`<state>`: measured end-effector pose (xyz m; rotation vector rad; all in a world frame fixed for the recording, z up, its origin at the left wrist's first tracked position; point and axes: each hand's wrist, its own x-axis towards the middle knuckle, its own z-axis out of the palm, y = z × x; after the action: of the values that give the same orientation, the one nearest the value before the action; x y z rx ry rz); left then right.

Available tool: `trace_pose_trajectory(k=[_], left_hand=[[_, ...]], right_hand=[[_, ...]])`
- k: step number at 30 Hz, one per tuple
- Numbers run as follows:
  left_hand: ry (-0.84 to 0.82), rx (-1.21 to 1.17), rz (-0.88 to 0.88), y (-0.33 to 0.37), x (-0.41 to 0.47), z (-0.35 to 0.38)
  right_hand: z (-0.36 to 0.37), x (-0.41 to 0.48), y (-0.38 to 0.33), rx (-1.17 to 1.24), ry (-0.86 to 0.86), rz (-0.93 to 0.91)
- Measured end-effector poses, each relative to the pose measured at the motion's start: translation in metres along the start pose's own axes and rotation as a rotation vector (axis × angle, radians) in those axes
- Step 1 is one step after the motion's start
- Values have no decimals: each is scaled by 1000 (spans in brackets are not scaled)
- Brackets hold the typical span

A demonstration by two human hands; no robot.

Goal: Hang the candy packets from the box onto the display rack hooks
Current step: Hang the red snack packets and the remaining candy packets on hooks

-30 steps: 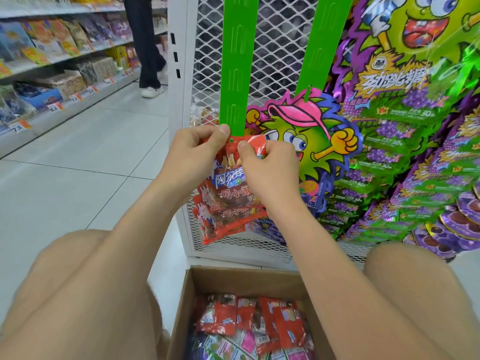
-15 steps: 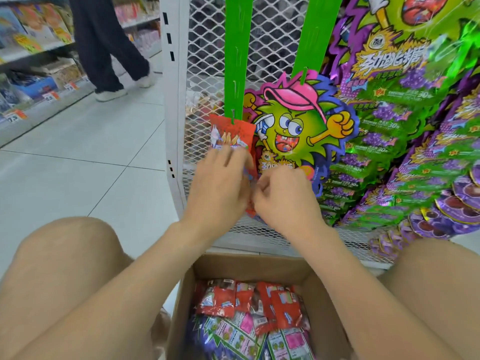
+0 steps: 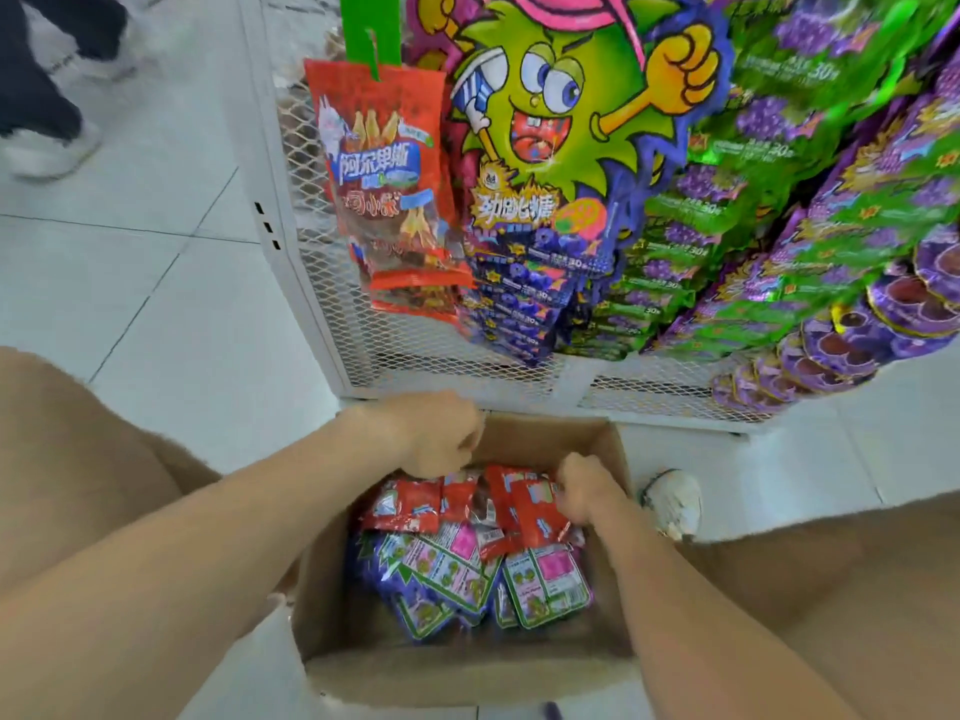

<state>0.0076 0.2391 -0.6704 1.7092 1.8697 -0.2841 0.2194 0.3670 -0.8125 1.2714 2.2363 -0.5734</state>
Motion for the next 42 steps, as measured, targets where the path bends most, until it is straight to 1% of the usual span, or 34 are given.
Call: trace_pose_trajectory(k=[3,5,7,9,11,13,15,17,19,23,26,30,32,33,35,37,39,42], left_hand=[[-16,16,-16,-2,16,16],[-41,8,-12,-3,22,23],[-46,8,2,-4,28,25],[-50,2,8,-3,29,22],[-59,3,26,-3,28,15],[-66,2,27,-5,27,9],[-32,8,-4,-9,27,3],[4,11,-44,-12,25,-3],[51,-45,-72,-12,20,-10],[216,-284,-85,-10,3,-26],[428,-544,-110,-13,-8,-39],[500,-926,-93,-12,-29,-57],[587,-1034,-67,-9,-42,-65],[642,-1053,-52,-6,-48,-70],[734,-1104,-16,0,-60,-79],[833,-1126,30,5,-70,-88],[974,-1023,49,5,-82,-99],[1234,-825,86,3,-98,-124]], right_hand=[[39,7,-3,19,-80,-67],[63,9,-7,-57,-114,-10],[77,10,-10,-114,-42,34],[76,10,-12,-132,31,8],[68,14,-14,-14,136,-14],[53,15,-15,211,260,-38],[35,15,-18,424,356,-69],[11,11,-24,578,409,-144],[-15,1,-36,695,392,-226],[-59,-30,-58,880,372,-370],[-83,-56,-67,975,467,-469],[-104,-84,-80,1124,576,-527],[-113,-95,-87,1119,667,-514],[-117,-98,-89,1059,760,-485],[-128,-108,-97,861,949,-392],[-146,-125,-107,755,1060,-349],[-167,-140,-119,792,1100,-408],[-203,-158,-137,929,1079,-606]])
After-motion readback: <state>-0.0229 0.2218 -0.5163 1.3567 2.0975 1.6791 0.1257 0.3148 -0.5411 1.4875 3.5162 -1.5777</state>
